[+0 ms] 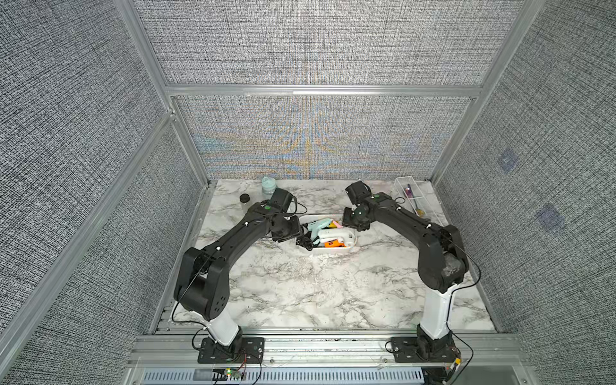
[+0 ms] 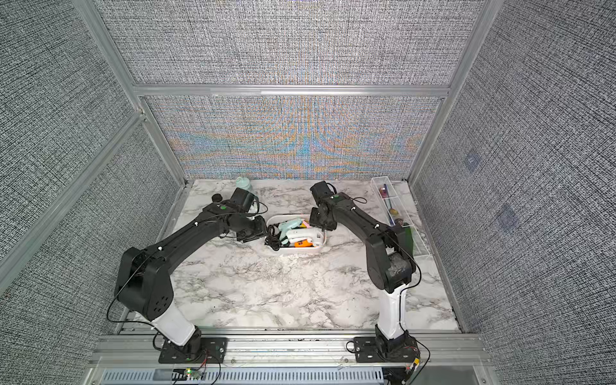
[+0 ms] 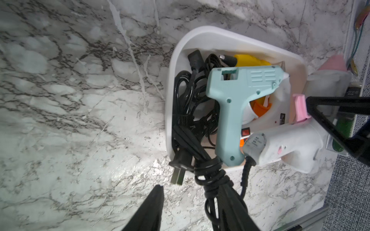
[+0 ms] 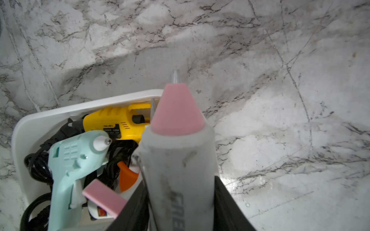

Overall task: Put the hot melt glue gun into the storage box
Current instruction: Place the hot melt adhesive gun in the storage box.

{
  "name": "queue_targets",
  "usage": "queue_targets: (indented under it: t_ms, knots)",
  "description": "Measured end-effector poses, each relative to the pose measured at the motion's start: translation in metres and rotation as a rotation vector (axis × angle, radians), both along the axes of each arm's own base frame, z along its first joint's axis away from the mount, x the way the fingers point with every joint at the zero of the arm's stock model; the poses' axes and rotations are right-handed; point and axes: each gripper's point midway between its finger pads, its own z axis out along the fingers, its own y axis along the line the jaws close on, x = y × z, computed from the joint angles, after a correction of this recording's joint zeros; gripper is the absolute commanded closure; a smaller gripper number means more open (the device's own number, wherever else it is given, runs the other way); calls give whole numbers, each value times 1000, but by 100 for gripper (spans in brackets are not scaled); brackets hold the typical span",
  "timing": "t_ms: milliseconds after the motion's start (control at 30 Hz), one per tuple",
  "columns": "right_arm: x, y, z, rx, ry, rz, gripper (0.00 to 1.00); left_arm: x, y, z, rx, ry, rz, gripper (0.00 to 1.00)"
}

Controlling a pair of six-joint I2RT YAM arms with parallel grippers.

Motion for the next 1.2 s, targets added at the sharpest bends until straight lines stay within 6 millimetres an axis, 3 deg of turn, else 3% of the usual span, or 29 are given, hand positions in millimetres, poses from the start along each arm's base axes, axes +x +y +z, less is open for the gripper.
queue_targets:
  t_ms: [267, 500, 667, 800, 867, 1067, 1200]
  knots:
    - [17, -4, 1, 17, -18, -43, 79, -7, -5, -4, -20, 24, -16, 55]
    - [23, -7, -2, 9, -24, -62, 78, -8, -14, -22, -37, 71, -18, 57]
    - [23, -11, -4, -3, -31, -81, 79, 4, -23, -31, -41, 90, -13, 64]
    - [22, -12, -3, -1, -37, -84, 78, 20, -31, -36, -39, 81, -8, 82]
    - [22, -12, -3, -3, -40, -84, 78, 28, -34, -38, -28, 66, -7, 85]
    - [20, -8, -5, -1, -44, -77, 78, 52, -37, -42, 13, 19, -9, 87]
    - [18, -1, -8, 6, -37, -63, 78, 52, -33, -40, 42, 3, -19, 87]
